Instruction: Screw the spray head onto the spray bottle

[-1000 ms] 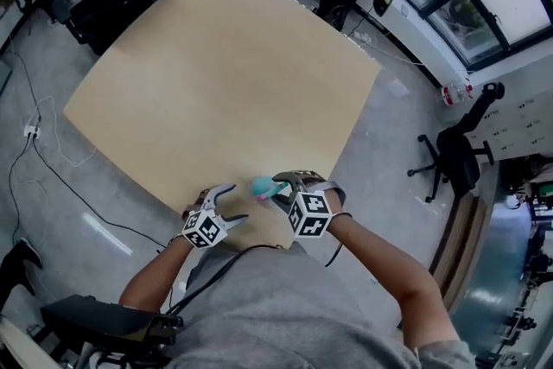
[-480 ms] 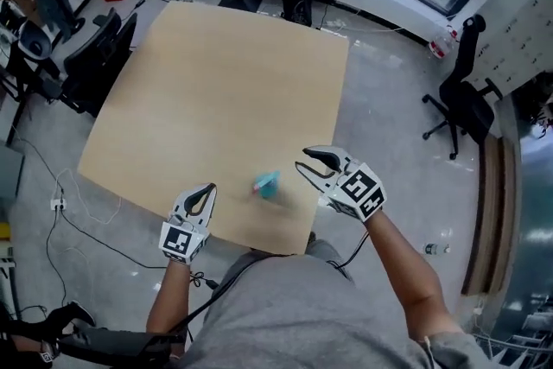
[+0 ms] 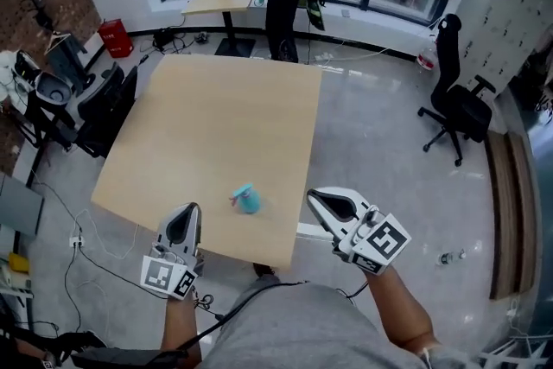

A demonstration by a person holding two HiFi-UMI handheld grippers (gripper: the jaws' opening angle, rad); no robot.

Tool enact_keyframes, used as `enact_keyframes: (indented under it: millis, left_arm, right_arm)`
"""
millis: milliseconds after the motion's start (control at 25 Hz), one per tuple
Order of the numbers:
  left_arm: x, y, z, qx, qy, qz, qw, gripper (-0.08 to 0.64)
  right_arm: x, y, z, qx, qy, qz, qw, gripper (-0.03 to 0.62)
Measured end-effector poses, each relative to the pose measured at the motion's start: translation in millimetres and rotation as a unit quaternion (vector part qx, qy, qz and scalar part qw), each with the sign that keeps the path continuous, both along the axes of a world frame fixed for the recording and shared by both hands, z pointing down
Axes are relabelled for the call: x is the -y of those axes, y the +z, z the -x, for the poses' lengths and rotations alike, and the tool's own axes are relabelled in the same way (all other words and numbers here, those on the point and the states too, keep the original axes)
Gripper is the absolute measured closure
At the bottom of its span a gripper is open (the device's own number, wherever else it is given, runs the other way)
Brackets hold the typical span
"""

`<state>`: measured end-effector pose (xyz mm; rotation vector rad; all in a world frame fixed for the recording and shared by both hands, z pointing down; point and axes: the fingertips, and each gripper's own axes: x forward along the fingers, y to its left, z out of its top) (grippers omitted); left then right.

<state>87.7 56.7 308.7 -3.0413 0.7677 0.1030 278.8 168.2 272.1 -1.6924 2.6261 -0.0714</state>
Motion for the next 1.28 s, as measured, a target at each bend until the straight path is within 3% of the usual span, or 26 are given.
enact_keyframes:
  millis: [160,320,440,760,960,1280]
  left_arm:
    - [-73,-13,-17,-0.006,-0.002,0.013,0.9999,0.556]
    - [-134,-21,-19,0.001,-0.011,-0.003,0.9999,0.556]
    - [-165,-28,1,0.003,-0.029,-0.009,0.9995,0.556]
    - [-195,-35,58,0.006,-0.064,-0.015,0.9978,0.557]
    - [-208,-46,78,0.007,-0.062,-0.028,0.9977,0.556]
    - [-205,-42,110,0.009,-0.062,-0.02,0.9978,0.556]
  right_arm:
    - [-82,-30,-22,-0.001,0.005,-0.053,0.999,0.586]
    - [-141,-31,-25,-0.004,-0.003,-0.063,0.998,0.586]
    - [-163,-30,-9,-0.008,-0.022,-0.064,0.998,0.586]
    - [-190,-34,25,-0.043,-0.027,-0.071,0.996,0.588]
    - [-205,-36,44,-0.019,-0.022,-0.057,0.998,0.588]
    - [-205,-40,70,-0.022,-0.017,-0.05,0.998,0.588]
